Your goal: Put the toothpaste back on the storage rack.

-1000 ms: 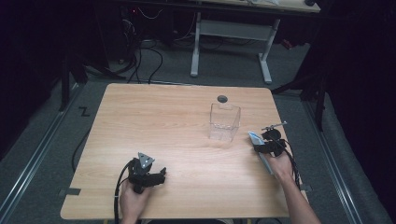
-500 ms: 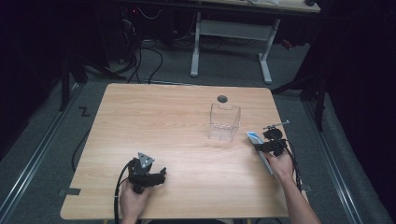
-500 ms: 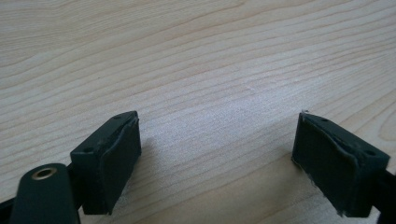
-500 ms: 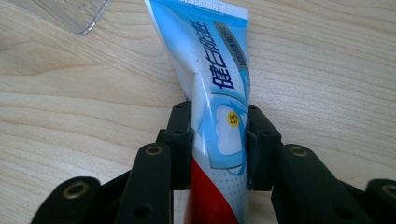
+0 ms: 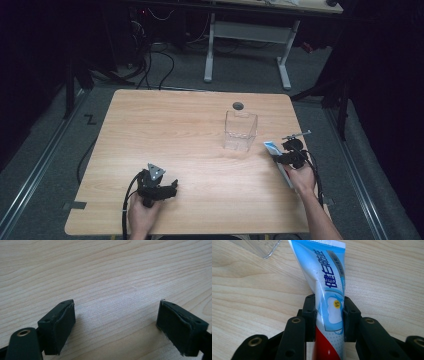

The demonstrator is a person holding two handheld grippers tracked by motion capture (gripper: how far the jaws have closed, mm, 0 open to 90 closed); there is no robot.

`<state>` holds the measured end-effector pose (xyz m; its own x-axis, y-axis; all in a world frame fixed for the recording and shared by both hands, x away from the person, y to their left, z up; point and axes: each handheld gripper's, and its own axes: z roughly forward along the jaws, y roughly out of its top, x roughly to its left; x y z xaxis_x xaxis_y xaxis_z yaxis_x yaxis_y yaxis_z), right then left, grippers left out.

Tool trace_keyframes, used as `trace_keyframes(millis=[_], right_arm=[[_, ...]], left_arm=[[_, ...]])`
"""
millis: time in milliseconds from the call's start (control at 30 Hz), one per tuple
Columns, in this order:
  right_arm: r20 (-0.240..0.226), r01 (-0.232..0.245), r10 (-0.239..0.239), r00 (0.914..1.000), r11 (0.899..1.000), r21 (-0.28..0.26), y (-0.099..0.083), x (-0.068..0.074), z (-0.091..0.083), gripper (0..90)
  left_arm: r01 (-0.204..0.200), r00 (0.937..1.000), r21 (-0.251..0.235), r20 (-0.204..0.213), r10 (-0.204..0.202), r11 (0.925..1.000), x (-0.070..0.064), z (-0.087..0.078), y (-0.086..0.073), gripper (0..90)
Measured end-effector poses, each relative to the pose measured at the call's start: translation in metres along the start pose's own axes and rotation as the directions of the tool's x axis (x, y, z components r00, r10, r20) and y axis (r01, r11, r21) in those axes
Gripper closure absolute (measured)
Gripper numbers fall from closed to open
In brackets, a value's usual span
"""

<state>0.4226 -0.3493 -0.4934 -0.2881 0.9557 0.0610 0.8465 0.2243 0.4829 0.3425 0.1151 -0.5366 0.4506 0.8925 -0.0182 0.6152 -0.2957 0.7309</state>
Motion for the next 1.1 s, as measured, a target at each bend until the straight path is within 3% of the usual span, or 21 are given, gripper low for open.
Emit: trace_keyframes(millis=[433, 533, 1100], right_arm=[[-0.043, 0.01, -0.013, 0.999, 0.998, -0.068, -0.008, 0.006, -0.019, 70.5], [-0.071, -0.001, -0.005, 0.9975, 0.996, -0.09, -0.011, 0.007, -0.025, 70.7], [-0.096, 0.028, -0.043, 0.9945, 0.988, -0.154, -0.019, 0.024, -0.037, 70.7]], left_arm=[[-0.001, 1.0, 0.001, 0.0, 0.001, 1.0, 0.0, 0.0, 0.0, 15.6], [-0.001, 1.0, 0.001, 0.0, 0.001, 1.0, 0.0, 0.0, 0.0, 15.6], [0.002, 1.0, 0.001, -0.001, -0.002, 1.0, 0.0, 0.0, 0.0, 15.7]])
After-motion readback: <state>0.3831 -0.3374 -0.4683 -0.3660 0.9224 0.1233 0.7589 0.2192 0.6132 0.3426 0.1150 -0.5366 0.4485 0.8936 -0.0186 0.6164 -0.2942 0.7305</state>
